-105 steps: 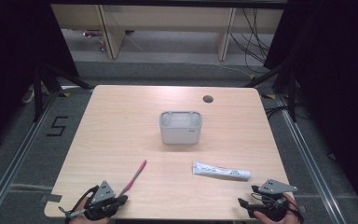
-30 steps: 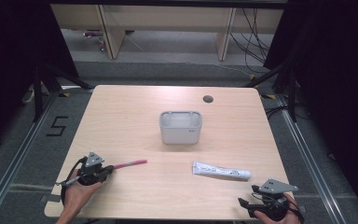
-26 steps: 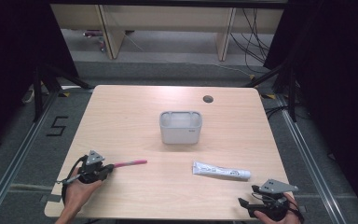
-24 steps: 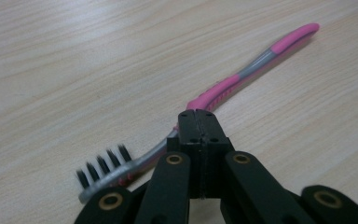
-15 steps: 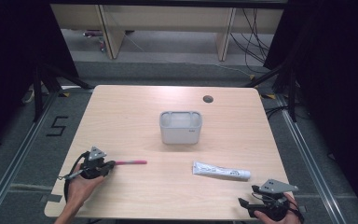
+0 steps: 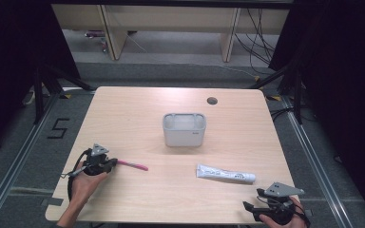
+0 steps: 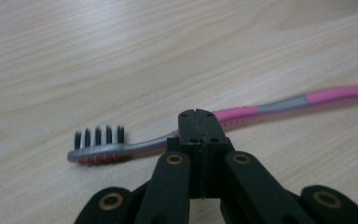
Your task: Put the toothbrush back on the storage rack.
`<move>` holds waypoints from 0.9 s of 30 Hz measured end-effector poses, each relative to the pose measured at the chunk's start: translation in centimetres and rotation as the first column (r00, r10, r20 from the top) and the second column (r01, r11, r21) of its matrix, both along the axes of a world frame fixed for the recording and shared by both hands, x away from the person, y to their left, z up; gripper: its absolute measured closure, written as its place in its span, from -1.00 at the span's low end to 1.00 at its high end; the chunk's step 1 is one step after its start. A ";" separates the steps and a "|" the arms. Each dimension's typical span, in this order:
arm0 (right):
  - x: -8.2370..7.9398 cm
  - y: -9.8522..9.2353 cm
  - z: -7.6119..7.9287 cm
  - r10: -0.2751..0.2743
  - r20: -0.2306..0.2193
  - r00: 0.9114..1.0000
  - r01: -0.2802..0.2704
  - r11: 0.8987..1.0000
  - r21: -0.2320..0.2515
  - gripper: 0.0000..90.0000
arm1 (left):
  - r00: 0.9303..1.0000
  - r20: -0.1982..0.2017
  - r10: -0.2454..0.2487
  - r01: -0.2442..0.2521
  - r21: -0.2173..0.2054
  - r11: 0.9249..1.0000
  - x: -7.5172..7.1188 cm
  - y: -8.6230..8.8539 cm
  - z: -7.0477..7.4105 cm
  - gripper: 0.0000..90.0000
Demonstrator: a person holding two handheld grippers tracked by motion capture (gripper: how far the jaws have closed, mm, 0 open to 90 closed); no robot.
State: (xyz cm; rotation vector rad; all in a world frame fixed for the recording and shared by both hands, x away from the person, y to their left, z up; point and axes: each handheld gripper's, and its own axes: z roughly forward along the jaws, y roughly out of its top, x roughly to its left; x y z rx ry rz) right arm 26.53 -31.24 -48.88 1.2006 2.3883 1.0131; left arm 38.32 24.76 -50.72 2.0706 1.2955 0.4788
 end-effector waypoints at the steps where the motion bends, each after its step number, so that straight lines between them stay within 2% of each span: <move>1: 0.0 0.0 0.0 0.003 -0.014 1.000 -0.003 1.000 0.010 -0.39 | 1.000 0.009 0.014 -0.014 0.000 1.000 0.1 -0.1 0.0 0.99; 3: 0.0 0.0 0.0 -0.005 -0.004 1.000 0.005 1.000 -0.006 -0.39 | 1.000 0.013 0.016 -0.016 -0.008 1.000 0.6 -0.3 0.0 0.99; 4: 0.0 0.0 0.0 -0.002 -0.003 1.000 0.002 1.000 -0.005 -0.39 | 1.000 0.003 0.011 -0.011 -0.005 1.000 0.8 -0.4 0.1 0.99; 8: -0.1 0.0 0.0 -0.004 -0.007 1.000 0.004 1.000 -0.003 -0.39 | 1.000 0.002 0.016 -0.016 0.002 1.000 1.5 -0.9 0.2 0.99; 9: 0.0 0.0 0.0 0.001 -0.003 1.000 -0.001 1.000 -0.003 -0.39 | 1.000 0.012 0.023 -0.023 0.002 1.000 1.6 -1.1 0.2 0.99; 10: 0.0 0.0 0.0 0.000 -0.005 1.000 0.000 1.000 -0.004 -0.39 | 1.000 0.000 0.014 -0.014 0.004 1.000 1.8 -1.1 0.3 0.99; 14: 0.0 0.0 0.0 0.004 -0.003 1.000 -0.004 1.000 -0.002 -0.39 | 1.000 0.010 0.029 -0.029 0.002 1.000 2.4 -1.7 0.4 0.99; 16: 0.0 0.0 0.0 0.004 -0.003 1.000 -0.004 1.000 -0.003 -0.39 | 1.000 0.000 0.019 -0.019 0.003 1.000 2.6 -1.8 0.5 0.99; 19: 0.0 0.0 0.0 -0.001 -0.002 1.000 0.001 1.000 0.003 -0.39 | 1.000 0.005 0.021 -0.021 0.003 1.000 3.0 -2.4 0.5 0.99; 20: -0.2 0.1 0.0 -0.012 -0.022 1.000 0.013 1.000 0.015 -0.39 | 1.000 0.005 0.021 -0.021 0.003 1.000 3.0 -2.4 0.5 0.99; 27: 0.0 0.0 0.0 0.001 -0.001 1.000 -0.001 1.000 0.001 -0.39 | 1.000 0.003 0.009 -0.009 0.001 1.000 3.4 -3.5 0.3 0.99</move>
